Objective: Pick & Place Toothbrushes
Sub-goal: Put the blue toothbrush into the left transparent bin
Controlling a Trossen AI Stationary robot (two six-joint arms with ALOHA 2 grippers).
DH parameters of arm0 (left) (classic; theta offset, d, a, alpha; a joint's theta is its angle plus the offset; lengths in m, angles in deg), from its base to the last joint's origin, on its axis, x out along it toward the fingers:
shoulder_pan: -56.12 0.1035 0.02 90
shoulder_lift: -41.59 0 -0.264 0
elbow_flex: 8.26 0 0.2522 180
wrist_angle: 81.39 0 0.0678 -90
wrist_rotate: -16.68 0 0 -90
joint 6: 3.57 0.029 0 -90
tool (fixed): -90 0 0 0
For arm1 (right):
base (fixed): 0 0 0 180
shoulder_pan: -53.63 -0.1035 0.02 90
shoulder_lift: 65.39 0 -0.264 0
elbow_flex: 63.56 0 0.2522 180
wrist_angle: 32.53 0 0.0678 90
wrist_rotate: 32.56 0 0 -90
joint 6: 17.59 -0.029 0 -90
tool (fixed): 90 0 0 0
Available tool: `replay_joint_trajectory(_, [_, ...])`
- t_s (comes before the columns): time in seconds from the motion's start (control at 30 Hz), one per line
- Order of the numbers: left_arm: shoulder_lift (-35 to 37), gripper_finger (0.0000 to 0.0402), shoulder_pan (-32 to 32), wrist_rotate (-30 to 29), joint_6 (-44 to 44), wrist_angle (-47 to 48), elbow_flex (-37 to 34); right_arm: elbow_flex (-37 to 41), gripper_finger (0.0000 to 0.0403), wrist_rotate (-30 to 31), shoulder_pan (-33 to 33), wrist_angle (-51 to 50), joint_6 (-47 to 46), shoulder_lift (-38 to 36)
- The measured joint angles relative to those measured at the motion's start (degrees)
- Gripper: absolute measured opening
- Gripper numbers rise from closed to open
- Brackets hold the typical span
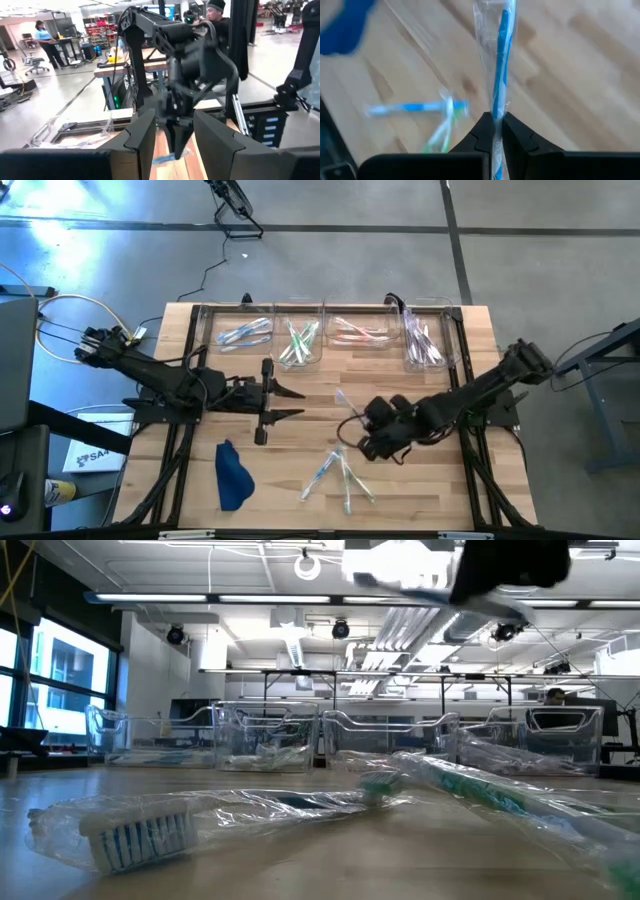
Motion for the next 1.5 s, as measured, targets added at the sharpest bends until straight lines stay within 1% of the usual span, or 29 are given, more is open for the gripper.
replay_joint_trajectory(0.17, [0.0,0.0129,1.81,0.33,-0.08,-1.98,0.0,0.0,0.0014,6.46,1.29,5.26,8.6,-6.31])
replay_joint_trajectory(0.27, [0.04,0.0129,3.42,0.52,-0.16,-3.09,0.0,0.0,0.0014,8.84,2.24,12.97,18.21,-9.74])
replay_joint_trajectory(0.4, [-0.22,0.0129,6.0,0.54,-0.98,-6.37,0.0,-0.01,0.0014,8.81,3.92,25.82,32.46,-13.0])
replay_joint_trajectory(0.5, [-0.42,0.0129,7.72,0.94,-2.8,-8.19,0.0,-0.02,0.0014,7.37,5.47,32.35,40.03,-14.32])
replay_joint_trajectory(0.6, [-0.57,0.0129,9.62,4.9,-2.61,-10.46,0.0,-0.09,0.0014,4.82,7.36,36.51,44.98,-14.52])
replay_joint_trajectory(0.67, [-0.88,0.0129,10.39,6.67,-1.91,-12.75,0.0,-0.07,0.0014,3.73,8.34,37.41,47.0,-14.3])
replay_joint_trajectory(0.77, [-2.19,0.013,10.41,6.76,-1.65,-16.6,-0.02,-0.07,0.0014,1.61,9.84,37.38,49.07,-13.64])
replay_joint_trajectory(0.87, [-3.64,0.013,11.04,7.27,-1.55,-19.92,-0.04,-0.07,0.0014,1.2,10.69,37.67,51.07,-12.79])
replay_joint_trajectory(1.13, [-4.83,0.013,12.01,8.06,-2.84,-21.77,-0.1,-0.07,0.0014,0.61,12.27,37.19,54.23,-12.74])
replay_joint_trajectory(1.23, [-5.18,0.013,13.49,7.75,-3.46,-22.88,0.02,-0.07,0.0014,-0.25,12.4,37.19,55.1,-12.75])
replay_joint_trajectory(1.37, [-6.17,0.013,14.85,9.82,-4.51,-25.08,0.34,-0.07,0.0014,-1.04,13.04,36.5,55.84,-12.75])
replay_joint_trajectory(1.5, [-8.45,0.013,15.16,11.88,-5.14,-24.56,2.03,-0.07,0.0014,-1.92,13.61,36.36,56.6,-12.75])
